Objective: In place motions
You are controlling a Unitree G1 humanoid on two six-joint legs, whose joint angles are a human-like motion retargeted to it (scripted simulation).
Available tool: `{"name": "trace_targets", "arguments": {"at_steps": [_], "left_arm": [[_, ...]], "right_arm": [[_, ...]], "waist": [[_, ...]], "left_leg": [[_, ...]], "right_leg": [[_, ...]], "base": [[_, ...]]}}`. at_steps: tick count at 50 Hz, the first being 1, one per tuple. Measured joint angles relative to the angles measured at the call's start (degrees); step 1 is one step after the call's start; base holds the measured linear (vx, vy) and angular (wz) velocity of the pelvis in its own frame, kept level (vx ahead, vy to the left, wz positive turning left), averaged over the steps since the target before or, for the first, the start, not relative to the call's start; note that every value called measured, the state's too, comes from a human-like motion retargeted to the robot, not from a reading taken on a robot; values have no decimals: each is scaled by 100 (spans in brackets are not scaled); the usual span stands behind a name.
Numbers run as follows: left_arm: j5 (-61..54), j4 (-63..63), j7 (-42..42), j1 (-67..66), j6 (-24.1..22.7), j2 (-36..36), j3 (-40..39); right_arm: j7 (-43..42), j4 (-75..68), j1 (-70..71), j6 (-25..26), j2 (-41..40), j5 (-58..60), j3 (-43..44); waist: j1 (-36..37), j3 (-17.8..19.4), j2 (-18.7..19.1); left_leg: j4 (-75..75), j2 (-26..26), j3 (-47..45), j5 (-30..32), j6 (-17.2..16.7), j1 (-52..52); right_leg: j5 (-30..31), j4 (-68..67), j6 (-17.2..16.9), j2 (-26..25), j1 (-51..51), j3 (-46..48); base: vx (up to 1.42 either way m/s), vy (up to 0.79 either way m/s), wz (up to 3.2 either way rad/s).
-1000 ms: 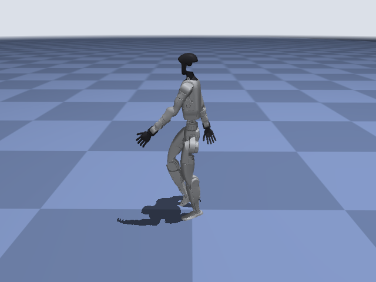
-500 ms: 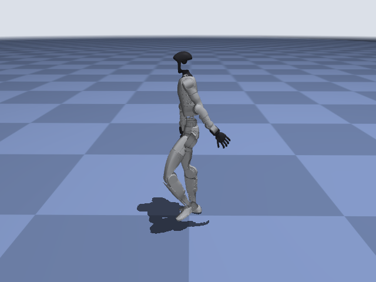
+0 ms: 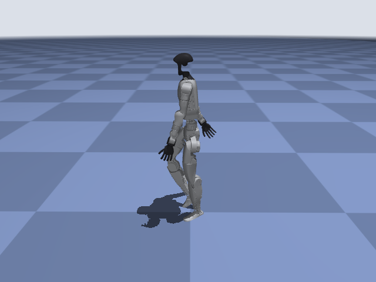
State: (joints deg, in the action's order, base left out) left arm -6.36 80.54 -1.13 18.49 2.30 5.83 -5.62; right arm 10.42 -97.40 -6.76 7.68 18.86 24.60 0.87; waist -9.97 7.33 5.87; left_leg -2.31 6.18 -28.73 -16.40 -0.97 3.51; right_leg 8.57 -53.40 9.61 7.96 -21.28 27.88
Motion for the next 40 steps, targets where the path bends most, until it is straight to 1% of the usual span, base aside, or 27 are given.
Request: {"name": "trace_targets", "arguments": {"at_steps": [2,4,5,7,8,10,13,14,15,16,17,18,19,20,21,22,23,25,27,28,30,32,34,36,37,38,40], "left_arm": [[-35,-347,285,306,-129,185,111],[99,-547,302,363,-225,215,-106],[115,-600,221,326,-261,152,-186],[-76,-506,136,166,-432,-49,-251],[-163,-421,182,42,-500,-107,-266],[-180,-134,259,-282,-535,-171,-296],[-167,570,171,-993,-414,-256,-385],[-108,818,139,-1266,-357,-265,-470],[-27,1063,110,-1545,-295,-268,-572],[108,1309,100,-1809,-216,-250,-690],[245,1516,88,-2071,-119,-220,-802],[383,1643,69,-2327,11,-164,-902],[500,1686,3,-2548,189,-84,-937],[606,1686,-88,-2752,389,7,-940],[681,1686,-206,-2938,535,81,-949],[736,1686,-276,-3120,656,149,-975],[749,1686,-252,-3290,728,209,-1033],[845,1686,-27,-3594,805,311,-1097],[962,1686,55,-3702,902,317,-1177],[975,1686,3,-3710,941,287,-1216],[832,1686,-46,-3642,930,222,-1276],[676,1686,6,-3422,815,159,-1246],[578,1686,25,-3123,664,115,-1048],[460,1686,-94,-2762,501,85,-717],[397,1686,-187,-2549,416,53,-545],[338,1686,-288,-2304,327,-1,-394],[253,1686,-338,-1775,119,-135,-221]], "right_arm": [[21,0,-311,193,196,-554,137],[-111,0,-500,370,274,-955,325],[-231,0,-597,346,279,-1129,451],[-374,0,-702,12,173,-1544,526],[-403,0,-684,-131,103,-1723,503],[-314,0,-502,-239,-75,-1901,349],[92,0,45,-95,-438,-1621,-58],[256,0,287,-57,-580,-1445,-210],[419,0,545,-29,-728,-1255,-367],[582,126,765,-28,-878,-1082,-577],[777,295,986,-26,-1031,-918,-794],[1036,553,1210,-21,-1188,-769,-1025],[1321,896,1442,-6,-1323,-624,-1153],[1618,1282,1677,15,-1445,-480,-1230],[1809,1711,1861,-57,-1508,-415,-1297],[1987,2106,2054,-155,-1573,-334,-1357],[2141,2433,2262,-307,-1641,-223,-1401],[2385,2946,2550,-714,-1732,161,-1324],[2383,3206,2681,-1045,-1752,417,-1335],[2264,3235,2688,-1140,-1770,435,-1377],[2028,3214,2619,-1250,-1792,289,-1499],[1999,3072,2415,-1357,-1760,268,-1506],[2006,2787,2026,-1315,-1699,486,-1394],[1930,2364,1546,-1074,-1577,725,-1234],[1856,2098,1307,-899,-1500,819,-1145],[1756,1786,1089,-689,-1412,885,-1054],[1581,1122,718,-222,-1191,1013,-859]], "waist": [[-215,92,-93],[-340,33,-138],[-348,-27,-125],[-161,-183,-136],[-76,-227,-179],[40,-273,-266],[56,-378,-282],[22,-408,-286],[-14,-435,-291],[66,-472,-393],[149,-506,-534],[237,-535,-753],[348,-569,-858],[470,-605,-905],[699,-597,-845],[876,-578,-817],[949,-537,-853],[1181,-454,-963],[1242,-481,-933],[1251,-531,-897],[1153,-623,-860],[974,-674,-818],[870,-770,-823],[826,-891,-813],[801,-936,-798],[751,-953,-781],[438,-956,-602]], "left_leg": [[145,-128,-65,11,27,161],[167,-136,-75,22,27,143],[152,-118,46,41,27,97],[148,-110,-80,27,17,100],[146,-142,-134,14,14,128],[100,-196,-215,-26,-1,201],[-104,-246,-164,-110,-3,233],[-246,-263,-113,-135,13,206],[-413,-279,-57,-156,35,166],[-634,-366,-151,-63,56,131],[-956,-429,-302,105,81,59],[-1476,-445,-567,424,113,-89],[-2386,-207,-586,812,105,-620],[-3492,158,-482,1235,77,-1343],[-4202,334,-123,1552,77,-2010],[-4868,501,151,1671,95,-2573],[-5447,652,255,1394,149,-2927],[-6232,1027,65,906,294,-3212],[-6499,1153,-11,649,407,-3298],[-6547,1146,50,584,396,-3345],[-6404,976,256,568,295,-3320],[-5873,659,437,610,228,-3011],[-4943,272,521,729,162,-2438],[-3626,-128,603,925,53,-1711],[-2913,-311,651,823,-10,-1322],[-2248,-476,701,319,-65,-927],[-1032,-434,137,-356,97,-176]], "right_leg": [[-320,-676,63,235,-359,-36],[-372,-883,65,168,-633,-152],[-367,-878,53,105,-699,-179],[-303,-556,-47,-55,-613,-303],[-244,-303,-115,-146,-487,-396],[-99,423,-270,-368,-54,-594],[239,2122,-685,-635,938,-700],[-69,2732,-806,-675,1308,-597],[-601,3332,-909,-706,1680,-453],[-922,3807,-868,-665,1938,-305],[-1107,4229,-851,-564,2133,-238],[-1016,4545,-884,-340,2201,-333],[-912,4778,-953,-222,2191,-367],[-800,4969,-1040,-156,2141,-372],[-702,5091,-1073,-235,2076,-442],[-609,5197,-1084,-292,2023,-489],[-528,5271,-1052,-308,1996,-492],[-534,5285,-967,-286,2059,-604],[-538,5198,-907,-248,1993,-644],[-535,5181,-897,-250,1973,-643],[-523,5177,-932,-219,1987,-574],[-567,5189,-959,-224,2065,-416],[-671,5131,-1000,-195,2121,-314],[-804,4970,-1022,-206,2126,-253],[-864,4839,-1012,-227,2107,-221],[-918,4658,-990,-249,2076,-177],[-822,4132,-884,-390,1932,69]], "base": [[-1,7,10],[4,0,-2],[17,-5,-23],[20,-9,-44],[16,-10,-47],[12,-7,-41],[13,0,-5],[10,-5,32],[8,-7,5],[7,-5,-24],[5,-2,-52],[-4,-8,-34],[-15,-17,-8],[-25,-24,-14],[-28,-24,-29],[-25,-17,-40],[-15,-12,-33],[2,-4,-40],[7,8,-20],[3,8,6],[-2,5,34],[5,6,60],[18,9,46],[23,4,25],[17,1,21],[11,10,40],[2,19,47]]}}
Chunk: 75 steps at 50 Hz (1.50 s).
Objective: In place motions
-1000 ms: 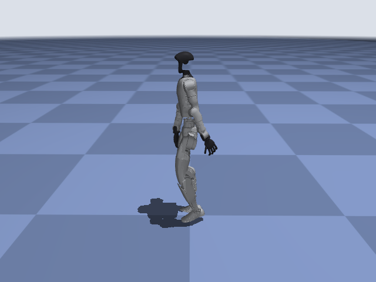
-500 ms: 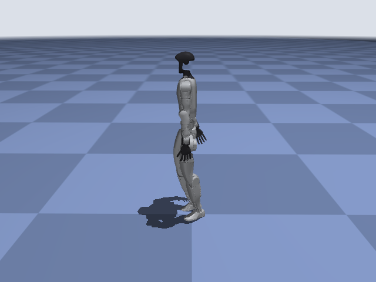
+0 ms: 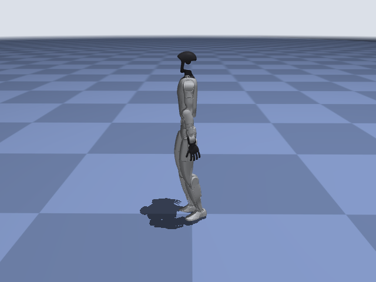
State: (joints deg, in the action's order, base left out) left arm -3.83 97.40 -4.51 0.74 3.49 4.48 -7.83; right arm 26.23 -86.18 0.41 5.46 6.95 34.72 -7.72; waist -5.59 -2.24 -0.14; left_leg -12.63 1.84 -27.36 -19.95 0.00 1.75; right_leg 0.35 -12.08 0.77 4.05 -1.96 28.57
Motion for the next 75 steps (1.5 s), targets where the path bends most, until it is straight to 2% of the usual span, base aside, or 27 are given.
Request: {"name": "trace_targets", "arguments": {"at_steps": [2,5,8,12,15,20,23,25,27,30,32,35,39,42,47,48,50,52,53,55,57,60,65,70,73,74,75], "left_arm": [[-75,-67,193,689,-199,-121,59],[-120,-839,424,1616,-343,-138,341],[40,-1594,573,2305,-439,71,621],[251,-2396,243,2426,-749,79,581],[-66,-2467,360,2152,-932,-135,558],[-151,-1973,304,1093,-971,-170,303],[-540,-1378,-157,0,-1323,-327,-501],[-645,-806,-223,-628,-1294,-427,-1145],[-646,-15,-206,-963,-1064,-231,-1373],[-425,0,-234,-1777,-146,25,-1388],[-82,0,-147,-2091,487,145,-1329],[404,0,162,-2480,628,245,-1908],[99,0,219,-2659,746,453,-2180],[-90,0,46,-2277,760,535,-1861],[-192,0,-258,-1153,209,415,-923],[-277,0,-398,-878,37,314,-727],[-458,0,-544,-291,-299,8,-454],[-640,-46,-323,646,-509,-256,-237],[-684,-185,-180,1181,-596,-318,-134],[-693,-866,99,2091,-695,-388,267],[-704,-1775,595,2797,-744,-162,702],[-450,-2886,998,3319,-1053,312,475],[-1019,-3399,820,3098,-1455,-402,503],[-794,-2781,717,2124,-1403,-246,513],[-793,-1749,691,1116,-1282,-382,237],[-744,-1392,705,793,-1223,-378,148],[-684,-1048,715,488,-1157,-359,73]], "right_arm": [[-243,-647,-164,500,322,53,218],[-893,-1122,-421,930,827,-556,543],[-1139,-1122,-919,1073,1222,-1345,807],[-1682,-1122,-1595,1190,1425,-2241,1329],[-2022,-1122,-1876,662,1372,-2743,1546],[-1746,-1122,-1370,784,1169,-2869,1188],[-1274,-1122,-273,1263,909,-2774,553],[-732,-1122,683,1292,566,-2368,257],[230,-958,1678,772,247,-1698,346],[1568,575,2617,334,-45,-1211,155],[1573,1543,3107,16,-153,-1047,164],[1030,2530,3544,-654,-197,-823,105],[260,3155,3440,-933,-161,-307,-214],[-321,3204,2966,-964,-172,-78,-460],[-922,2173,1263,-770,6,664,-588],[-994,1778,863,-569,51,878,-483],[-1152,702,225,-22,121,1219,-166],[-1171,-443,6,837,325,1315,324],[-1190,-953,62,1306,478,1091,460],[-1261,-1122,-311,2094,853,272,657],[-1130,-1122,-782,2410,1271,-746,748],[-979,-1122,-1259,2450,1451,-1716,1123],[-1628,-1122,-1947,1377,1387,-2953,2122],[-1799,-1122,-1601,1523,1279,-3341,1578],[-1365,-1122,-1018,1731,1085,-2655,941],[-1181,-1122,-819,1764,985,-2398,763],[-1003,-1122,-628,1776,879,-2151,603]], "waist": [[-70,104,263],[-458,550,419],[-752,869,440],[-840,806,431],[-501,535,374],[-170,345,327],[-67,330,220],[38,257,-240],[630,305,-166],[1092,841,-94],[1446,1134,-200],[1848,1277,-406],[1845,846,-466],[1451,698,-352],[766,173,-245],[700,86,-188],[470,-45,-27],[-69,62,394],[-161,316,503],[-757,750,596],[-1181,1068,622],[-2029,1182,706],[-1567,861,680],[-925,625,364],[-529,370,405],[-490,340,441],[-484,323,483]], "left_leg": [[777,61,-144,141,14,261],[1075,181,-107,259,-89,280],[1184,148,-141,345,5,313],[1107,194,5,380,74,217],[1120,174,-136,382,16,207],[820,212,-231,179,-97,283],[69,213,-482,324,-35,196],[-1490,298,-920,1128,143,-402],[-4036,1239,-494,1692,618,-2192],[-6717,1926,305,804,756,-3886],[-7649,2115,246,499,988,-4537],[-8197,2093,9,366,1003,-5020],[-7751,2226,-57,521,756,-4938],[-6724,1950,243,818,453,-4305],[-2367,408,493,1432,35,-1690],[-1194,79,503,968,-79,-1007],[537,-91,-800,168,224,248],[1107,252,-663,495,-50,316],[1054,348,-93,576,-78,106],[1085,320,268,613,41,-73],[1192,181,-141,580,127,47],[1186,280,50,608,188,-246],[1089,368,-117,652,191,-434],[1313,128,-668,592,14,127],[1128,193,-925,395,-22,312],[945,269,-878,351,9,321],[727,356,-782,323,53,303]], "right_leg": [[852,-1306,198,49,-676,-6],[1771,-3693,569,772,-1958,239],[1001,-4948,814,1190,-2574,108],[892,-5510,804,1216,-2902,-196],[987,-5050,664,961,-2643,-449],[1339,-2616,182,297,-1160,-706],[-197,-658,141,0,-49,-371],[-266,17,-1,582,60,-498],[-89,342,-99,421,-144,-847],[197,632,55,154,-124,-958],[149,668,166,145,-24,-1088],[119,577,238,328,-81,-1316],[54,605,202,253,-132,-1215],[10,721,97,129,98,-825],[-157,518,-62,131,345,-167],[-156,321,-35,83,342,-101],[234,-308,119,-1,237,119],[1564,-2040,457,286,-554,629],[1879,-3302,773,681,-1141,628],[1588,-5333,802,850,-2499,-166],[919,-6942,1085,1861,-3288,-31],[677,-7880,759,2016,-4576,-284],[507,-7490,827,1953,-4906,-266],[960,-5590,696,1119,-3264,-506],[1762,-3036,533,397,-1466,-464],[1178,-2139,329,136,-852,-377],[125,-1291,71,-136,-270,-268]], "base": [[-16,13,-42],[-31,18,2],[-23,11,35],[4,-3,9],[13,-11,-49],[13,-14,-50],[7,-6,-55],[-14,-9,-72],[-29,-17,-88],[-39,-21,-64],[-34,-8,-77],[5,-2,-52],[19,0,25],[7,-3,101],[33,9,110],[40,16,68],[27,26,85],[-14,26,104],[-36,30,51],[-40,33,89],[-21,33,105],[-14,6,117],[8,-14,-34],[14,-9,-107],[26,-6,-91],[16,-15,1],[22,-15,30]]}}
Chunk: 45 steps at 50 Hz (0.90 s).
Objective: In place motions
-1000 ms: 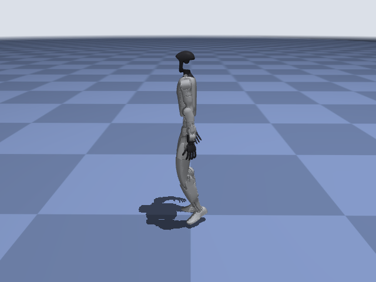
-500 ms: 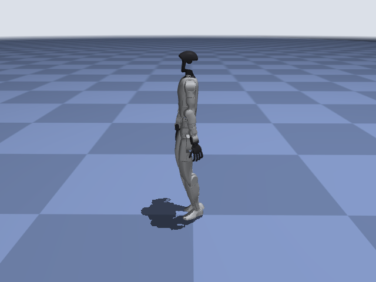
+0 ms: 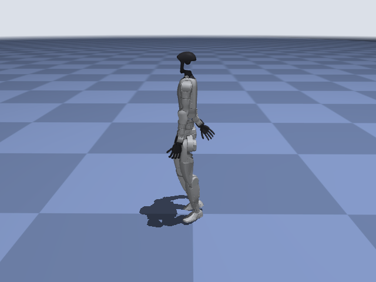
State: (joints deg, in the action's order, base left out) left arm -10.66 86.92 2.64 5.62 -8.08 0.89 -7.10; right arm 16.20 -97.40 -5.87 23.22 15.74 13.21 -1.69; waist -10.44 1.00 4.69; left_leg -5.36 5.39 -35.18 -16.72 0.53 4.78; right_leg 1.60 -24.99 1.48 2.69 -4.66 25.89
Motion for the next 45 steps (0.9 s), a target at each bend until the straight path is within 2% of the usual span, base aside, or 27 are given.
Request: {"name": "trace_targets", "arguments": {"at_steps": [2,3,5,7,10,12,15,17,19,21,23,25,27,28,29,30,32,34,35,37,40,42,45], "left_arm": [[394,932,-121,-731,360,290,-380],[603,1019,-276,-1062,727,450,-610],[615,1048,-718,-1631,1467,728,-875],[692,1048,-709,-2116,1934,958,-1459],[661,1048,-271,-2609,2010,1187,-1732],[844,1048,-365,-2612,2012,1203,-1869],[769,1048,-367,-2656,2008,1181,-2087],[664,1048,-319,-2519,1955,1207,-1983],[553,1048,-386,-2255,1895,1247,-1664],[337,1048,-541,-1920,1753,1224,-1331],[38,1048,-757,-1444,1505,1076,-1007],[-183,1048,-914,-785,1206,815,-701],[-185,1048,-772,-31,868,475,-531],[-227,1048,-561,461,729,324,-405],[-246,970,-375,883,614,234,-250],[-253,853,-202,1270,510,174,-81],[99,200,90,2233,396,279,337],[640,-501,60,2908,338,531,585],[803,-843,-40,3154,315,647,793],[1003,-1396,-315,3321,126,668,876],[709,-1837,-341,3208,-189,448,853],[619,-1951,-81,3056,-220,384,865],[714,-1827,2,2650,-208,446,841]], "right_arm": [[699,0,633,-206,-315,719,-523],[1012,0,1038,-340,-497,974,-709],[1601,535,1727,-551,-772,1434,-865],[1963,1288,2417,-912,-875,1895,-934],[2255,2583,3093,-1503,-864,2648,-807],[1962,3266,3383,-2031,-719,2629,-862],[957,3738,3493,-2577,-859,2190,-1018],[676,3829,3346,-2826,-1009,1970,-1014],[748,3729,2964,-2881,-1144,1933,-980],[1060,3433,2361,-2850,-1180,2074,-943],[1373,2894,1660,-2681,-1089,2441,-870],[1527,2152,1036,-2227,-889,2972,-736],[1368,1230,624,-1492,-617,3488,-526],[1172,774,518,-1051,-446,3681,-366],[900,396,431,-673,-285,3627,-263],[591,56,354,-325,-130,3449,-190],[3,0,-183,365,229,2398,-9],[162,0,-531,695,391,1571,157],[362,0,-696,807,440,1239,256],[314,0,-1041,719,429,858,706],[226,0,-1629,11,412,450,1180],[111,0,-1799,-100,388,95,1252],[-109,0,-1655,144,298,-238,1078]], "waist": [[173,17,-495],[427,-26,-728],[1192,-176,-665],[1857,2,-856],[2420,585,-1032],[2553,781,-977],[2501,587,-966],[2247,405,-943],[1868,210,-907],[1440,-57,-927],[1059,-320,-927],[917,-367,-836],[747,-323,-614],[537,-265,-483],[354,-144,-343],[184,9,-198],[-355,455,-191],[-945,896,-214],[-1181,1069,-199],[-1250,1167,-174],[-1282,877,-93],[-1168,691,-100],[-732,592,-281]], "left_leg": [[-1338,-96,-62,526,256,-151],[-2528,177,-206,1092,322,-665],[-5174,1306,397,2029,573,-2734],[-6798,1523,1007,1371,641,-3985],[-8313,2179,889,698,1021,-4683],[-8820,2294,1050,458,1054,-5093],[-8974,2580,1049,299,849,-5176],[-8638,2643,903,390,720,-4739],[-7910,2259,951,646,457,-4227],[-6636,1513,1069,919,156,-3497],[-4643,589,1251,1262,-60,-2439],[-2070,-153,1340,849,-249,-1046],[-561,-204,244,-112,-72,163],[-11,-104,-401,-167,-29,459],[116,-103,-34,-157,36,371],[31,-151,839,-115,111,92],[13,-223,997,-28,244,-10],[-61,-168,958,12,437,-42],[-65,-107,975,65,505,-48],[-83,-28,1110,229,519,-154],[-4,41,1023,298,489,-245],[65,-6,972,309,449,-214],[185,-134,703,331,323,83]], "right_leg": [[-493,1599,-77,198,1073,647],[-384,1907,-173,418,1133,445],[-128,2208,-326,259,745,26],[3,2221,-188,257,428,-442],[-26,2052,42,358,468,-825],[21,1987,146,347,416,-906],[33,1950,209,265,249,-981],[-4,1998,159,231,281,-858],[-49,2092,49,244,417,-588],[-130,2118,-86,349,550,-265],[-274,1963,-181,454,615,75],[-393,1454,-107,451,569,212],[238,120,318,515,65,364],[898,-1135,622,855,-546,552],[1292,-2207,863,1079,-1098,488],[1554,-3188,1072,1246,-1619,298],[983,-4902,1142,1837,-2617,29],[749,-5926,1044,2253,-3281,-73],[673,-6266,1002,2317,-3575,-125],[596,-6479,962,2082,-4107,-301],[434,-6423,1021,2140,-4344,-142],[470,-6127,971,2137,-4088,-43],[685,-5210,853,1719,-3216,-149]], "base": [[21,-14,-11],[-7,-22,-98],[-33,-31,-162],[-35,-26,-185],[-12,-5,-119],[-18,3,-48],[1,-1,-16],[11,0,50],[15,9,114],[29,13,145],[36,16,139],[25,26,62],[7,24,36],[-7,30,67],[-8,39,73],[-19,42,84],[-40,32,135],[-42,17,175],[-29,10,115],[-9,2,30],[25,-10,13],[18,-11,-14],[4,-9,-94]]}}
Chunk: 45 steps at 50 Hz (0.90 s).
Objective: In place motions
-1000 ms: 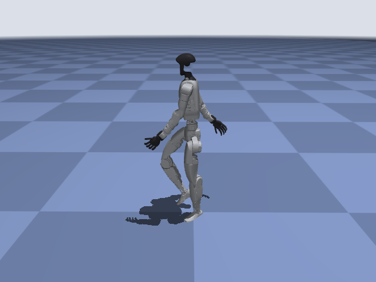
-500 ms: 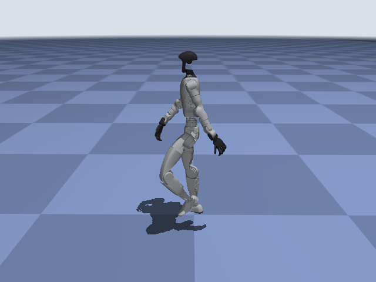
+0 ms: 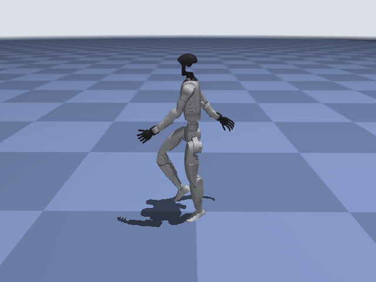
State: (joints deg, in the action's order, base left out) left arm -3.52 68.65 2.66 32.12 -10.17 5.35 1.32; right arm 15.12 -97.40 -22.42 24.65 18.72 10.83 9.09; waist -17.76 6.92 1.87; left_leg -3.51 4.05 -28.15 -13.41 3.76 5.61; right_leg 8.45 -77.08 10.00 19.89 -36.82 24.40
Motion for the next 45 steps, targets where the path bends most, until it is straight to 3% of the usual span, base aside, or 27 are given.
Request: {"name": "trace_targets", "arguments": {"at_steps": [5,7,8,10,11,13,15,17,20,22,24,26,30,32,35,36,37,38,40,42,43,45], "left_arm": [[-397,1033,-215,-1476,54,-283,-640],[-498,1525,-151,-2416,148,-309,-1099],[-524,1785,-125,-2940,221,-265,-1374],[-527,2287,-123,-3841,463,-86,-2055],[-493,2612,-231,-4035,592,77,-2402],[-463,2866,-433,-4564,1034,327,-2940],[-490,2875,-467,-5181,1683,564,-3203],[-238,2875,-576,-5566,2200,754,-3117],[291,2875,-496,-5729,2110,929,-3292],[207,2875,-147,-5812,2099,1052,-3518],[9,2875,-207,-5820,2212,1077,-3676],[-217,2875,-505,-5658,2282,1024,-3647],[-379,2875,-353,-5041,2010,902,-3356],[-308,2875,-272,-4563,1754,883,-2967],[-331,2875,-460,-3899,1377,710,-2428],[-371,2875,-512,-3694,1302,623,-2246],[-400,2875,-547,-3471,1232,546,-2063],[-402,2875,-548,-3212,1175,489,-1877],[-405,2842,-525,-2573,1100,359,-1486],[-364,2586,-470,-1618,1014,302,-1052],[-350,2354,-453,-1243,922,305,-830],[-300,1807,-300,-513,783,506,-485]], "right_arm": [[287,0,981,-113,-318,770,-693],[458,0,1496,-189,-499,1111,-1028],[574,0,1795,-241,-602,1262,-1247],[921,84,2601,-342,-887,1499,-1653],[1102,394,3087,-390,-1074,1613,-1642],[1478,1084,4049,-659,-1345,1747,-1631],[1977,1728,4976,-988,-1507,1869,-1634],[2016,2410,5606,-1217,-1531,1996,-1435],[1607,3203,6280,-1782,-1222,1946,-1119],[1323,3490,6559,-2129,-1098,1758,-1119],[1236,3662,6730,-2334,-1032,1626,-1323],[1238,3769,6726,-2502,-1099,1856,-1392],[1081,3608,6140,-2676,-1389,2264,-1604],[1002,3362,5521,-2643,-1419,2356,-1815],[1010,2907,4091,-2465,-1376,2842,-1979],[987,2699,3464,-2314,-1330,3102,-1821],[945,2438,2882,-2119,-1286,3254,-1671],[870,2074,2392,-1838,-1249,3190,-1533],[776,1148,1716,-1268,-1076,2870,-1177],[858,334,1645,-457,-734,2490,-551],[793,83,1554,-141,-552,2192,-325],[542,0,1227,180,-192,1378,4]], "waist": [[569,-496,48],[698,-666,2],[802,-771,-132],[1151,-1000,-689],[1548,-947,-616],[2265,-424,-494],[2678,308,-592],[3205,949,-759],[4392,1871,-803],[4856,2107,-981],[4956,2171,-1257],[4814,1997,-1324],[4001,1148,-1142],[3399,665,-950],[2639,-108,-1031],[2354,-358,-938],[2074,-587,-830],[1803,-770,-692],[1190,-936,-385],[588,-947,-130],[321,-746,48],[-82,-339,131]], "left_leg": [[-154,28,-232,-129,-200,67],[-530,26,-293,-21,-206,83],[-863,-14,-480,187,-191,98],[-2495,147,-1243,1135,-44,-406],[-4016,873,-1040,1609,206,-1447],[-6308,1728,-167,1932,607,-3126],[-8072,2442,216,1105,814,-4069],[-8849,2798,172,675,1079,-4717],[-9229,2789,-318,235,1100,-5277],[-8896,2385,-669,311,1014,-5632],[-8746,2222,-871,323,660,-5750],[-8791,2332,-945,269,421,-5532],[-8800,2713,-535,487,284,-4553],[-8088,2467,-308,609,273,-3770],[-5735,1033,-255,760,56,-2181],[-4442,432,132,1200,-52,-1594],[-3163,-76,487,1214,-148,-986],[-1915,-397,776,376,-220,-339],[-227,-290,-130,-396,-66,648],[244,-74,-48,-233,-299,280],[219,-46,542,-104,-228,35],[282,-255,603,58,6,-161]], "right_leg": [[591,3501,-474,-1304,2266,-82],[-488,5186,-875,-1704,3283,-56],[-933,5852,-799,-1617,3722,378],[-1109,6547,-693,-1084,3800,184],[-980,6741,-870,-1222,3652,-167],[-819,6793,-963,-1462,3544,-693],[-682,6769,-720,-1611,3690,-864],[-845,6499,-511,-1510,3871,-1013],[-869,6100,-335,-1187,3877,-1576],[-831,5986,-379,-856,3729,-1841],[-846,5943,-390,-595,3619,-1931],[-830,6086,-398,-637,3644,-1807],[-790,6640,-496,-1159,3885,-1207],[-825,6847,-632,-1343,4002,-738],[-933,6855,-936,-1082,4020,-338],[-970,6820,-947,-1148,4081,-85],[-984,6735,-932,-1240,4109,162],[-952,6552,-864,-1385,4068,400],[-195,5516,-602,-1462,3692,915],[1013,2722,-276,-579,1868,967],[1011,1722,-247,-837,978,253],[409,-253,116,-154,-352,-41]], "base": [[15,-10,-89],[32,-14,-44],[25,-12,-88],[-3,-15,-164],[-38,-20,-229],[-51,-29,-228],[-34,-37,-136],[-23,-24,-110],[-17,-12,-166],[-10,3,-89],[-8,-4,-7],[-1,-6,54],[10,-3,121],[17,11,188],[35,24,156],[55,32,179],[55,29,201],[42,23,193],[9,23,182],[-50,27,160],[-55,32,98],[-41,39,63]]}}
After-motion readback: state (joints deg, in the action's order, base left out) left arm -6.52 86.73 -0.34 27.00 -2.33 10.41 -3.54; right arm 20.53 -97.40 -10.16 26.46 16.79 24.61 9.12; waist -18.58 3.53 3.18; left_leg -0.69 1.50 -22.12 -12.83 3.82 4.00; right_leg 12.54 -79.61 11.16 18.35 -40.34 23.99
